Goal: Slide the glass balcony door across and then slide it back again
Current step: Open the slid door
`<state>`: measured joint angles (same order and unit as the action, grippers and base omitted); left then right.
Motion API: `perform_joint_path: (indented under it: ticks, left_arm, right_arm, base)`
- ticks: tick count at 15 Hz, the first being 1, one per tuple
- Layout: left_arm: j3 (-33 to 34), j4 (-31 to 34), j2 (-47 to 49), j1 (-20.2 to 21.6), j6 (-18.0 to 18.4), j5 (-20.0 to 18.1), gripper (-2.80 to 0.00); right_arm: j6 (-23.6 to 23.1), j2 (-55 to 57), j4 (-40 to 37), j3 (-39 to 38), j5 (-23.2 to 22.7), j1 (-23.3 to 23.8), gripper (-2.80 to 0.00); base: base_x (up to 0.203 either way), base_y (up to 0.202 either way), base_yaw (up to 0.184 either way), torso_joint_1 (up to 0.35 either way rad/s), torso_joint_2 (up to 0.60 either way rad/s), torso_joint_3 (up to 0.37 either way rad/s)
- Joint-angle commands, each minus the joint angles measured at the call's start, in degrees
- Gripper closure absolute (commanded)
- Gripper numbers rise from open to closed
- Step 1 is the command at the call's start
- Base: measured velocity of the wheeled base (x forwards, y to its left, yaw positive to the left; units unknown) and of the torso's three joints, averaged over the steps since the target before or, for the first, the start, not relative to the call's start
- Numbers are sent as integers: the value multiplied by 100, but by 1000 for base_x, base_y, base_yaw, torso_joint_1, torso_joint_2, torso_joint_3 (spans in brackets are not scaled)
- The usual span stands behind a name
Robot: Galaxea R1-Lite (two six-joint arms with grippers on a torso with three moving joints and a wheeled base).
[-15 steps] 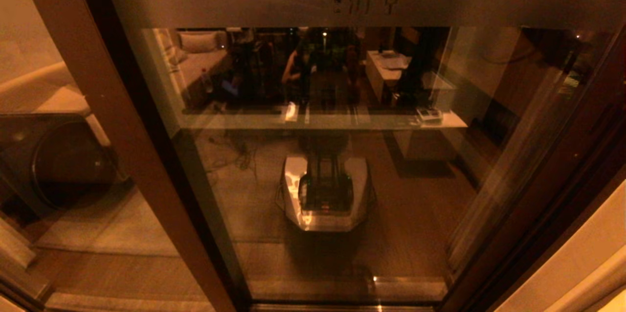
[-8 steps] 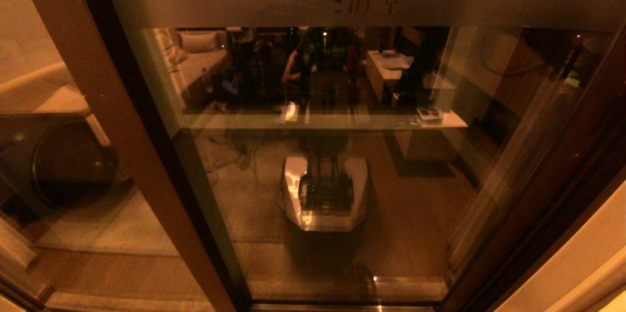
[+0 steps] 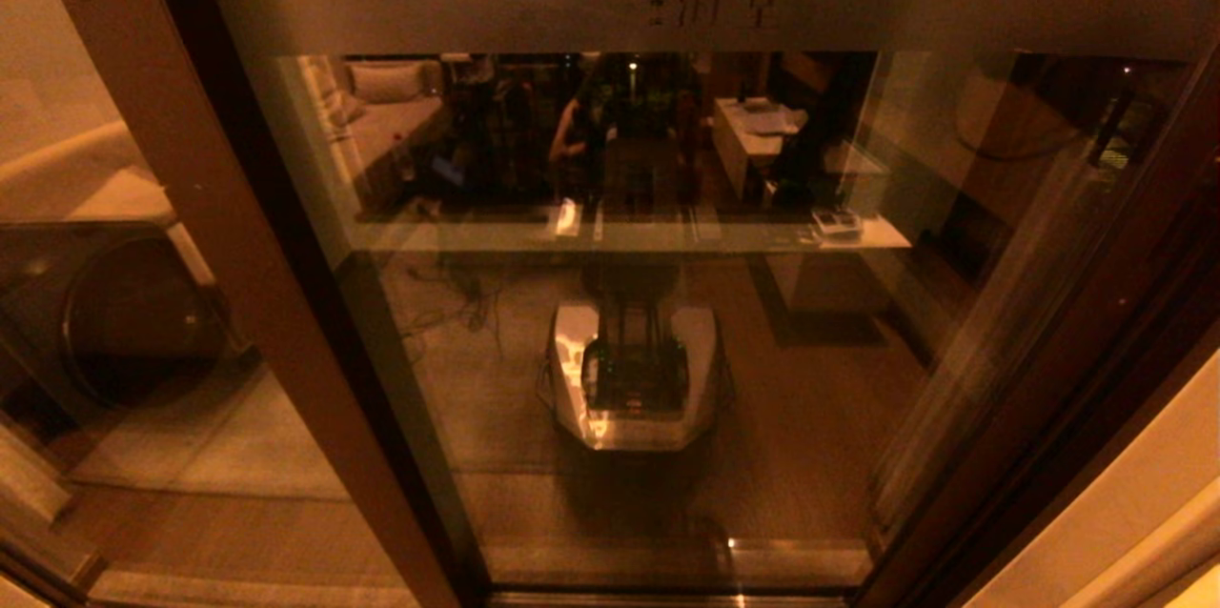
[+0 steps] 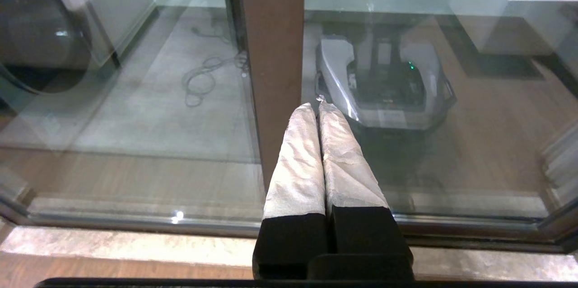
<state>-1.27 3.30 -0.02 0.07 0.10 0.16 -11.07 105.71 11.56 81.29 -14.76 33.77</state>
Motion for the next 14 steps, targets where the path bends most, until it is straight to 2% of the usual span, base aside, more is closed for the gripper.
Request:
perform_joint_path:
  ticks: [1, 4, 11, 14]
  left_arm:
    - [-4, 4, -6, 1, -1, 2, 0]
    - [-5, 4, -6, 1, -1, 2, 0]
    - [2, 4, -6, 1, -1, 2, 0]
    - [4, 4, -6, 1, -1, 2, 0]
  right_arm:
    - [5, 159, 106, 28, -43, -2, 0]
    - [174, 292, 452, 33, -61, -67, 0]
    - [351, 175, 456, -149, -130, -204, 0]
    - [369, 81, 452, -236, -308, -230, 0]
  base:
    - [0, 0, 0, 0, 0, 0]
    - [0, 0, 0, 0, 0, 0]
    - [0, 0, 0, 0, 0, 0]
    - [0, 0, 0, 0, 0, 0]
